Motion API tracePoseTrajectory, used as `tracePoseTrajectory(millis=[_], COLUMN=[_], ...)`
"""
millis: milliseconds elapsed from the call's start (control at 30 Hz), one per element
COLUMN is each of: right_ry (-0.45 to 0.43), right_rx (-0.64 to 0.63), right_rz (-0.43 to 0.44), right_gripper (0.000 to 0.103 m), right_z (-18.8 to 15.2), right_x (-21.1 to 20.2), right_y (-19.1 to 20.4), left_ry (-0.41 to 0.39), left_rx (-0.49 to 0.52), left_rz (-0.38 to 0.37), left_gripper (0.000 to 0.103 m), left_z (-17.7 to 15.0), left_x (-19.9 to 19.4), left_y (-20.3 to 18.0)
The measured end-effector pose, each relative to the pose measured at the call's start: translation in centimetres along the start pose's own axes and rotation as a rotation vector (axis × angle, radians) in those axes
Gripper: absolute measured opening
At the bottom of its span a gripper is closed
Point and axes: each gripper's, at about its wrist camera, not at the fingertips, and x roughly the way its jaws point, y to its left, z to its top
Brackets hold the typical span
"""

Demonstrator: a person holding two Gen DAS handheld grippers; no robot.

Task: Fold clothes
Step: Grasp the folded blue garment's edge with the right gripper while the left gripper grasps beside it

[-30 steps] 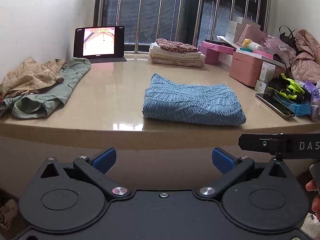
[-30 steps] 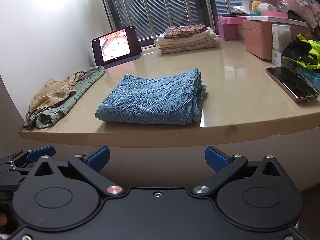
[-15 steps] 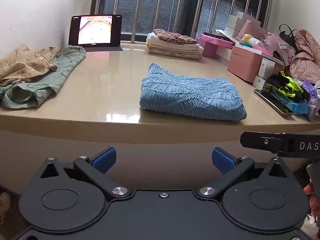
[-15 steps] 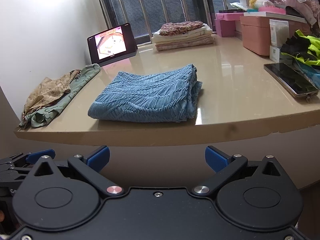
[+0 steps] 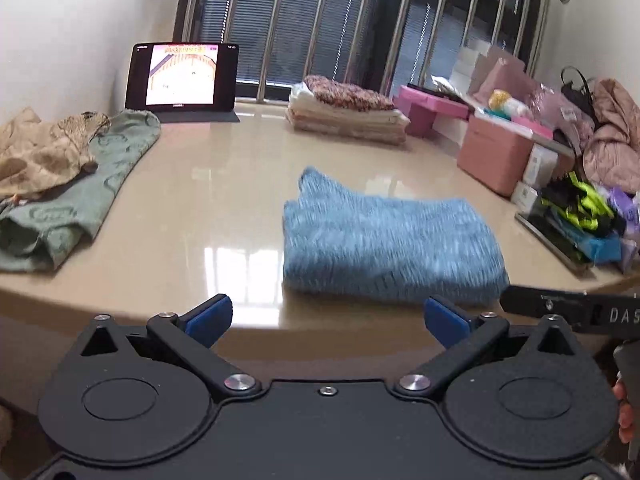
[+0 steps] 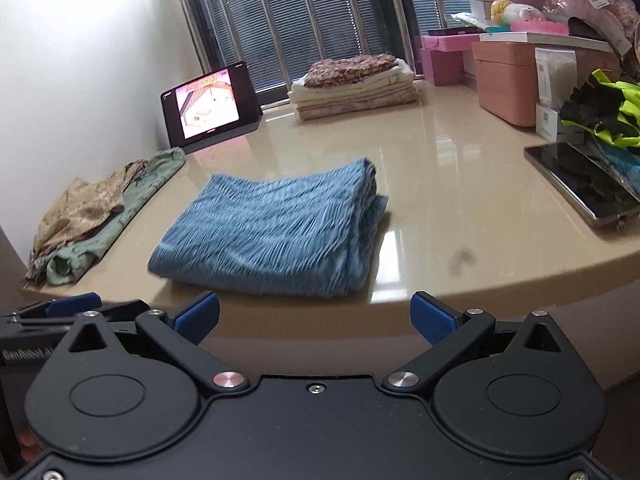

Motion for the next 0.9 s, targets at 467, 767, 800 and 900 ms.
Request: tracePoseTrajectory(millis=[467,767,800,900], right_ry=[-0.021,0.011,0.009,-0.011], right_rx=[0.127,0.108,0.11,0.08], right_rz=[-0.002,-0.039,-0.041,-0.06], right_gripper=[0.101,0.093,0.093,0.093], right_z=[4.4,4.3,4.2,3.8], right_x=[4.8,8.5,8.8,9.0], right_y=[-3.8,-3.6,-3.6,-3.1], left_ry=[0.06,0.126,0.135,0.122], left_rx=[-0.183,-0.218,-0.228,-0.189], left_rz=[-0.048,-0.021,-0.023,-0.005], left_gripper=[0.103,0.097,0.096,0.096], left_z=[6.4,5.3,5.2,5.0], left_x=[6.9,10.0,10.3,10.5], left_y=[2.4,2.8,2.9,2.7])
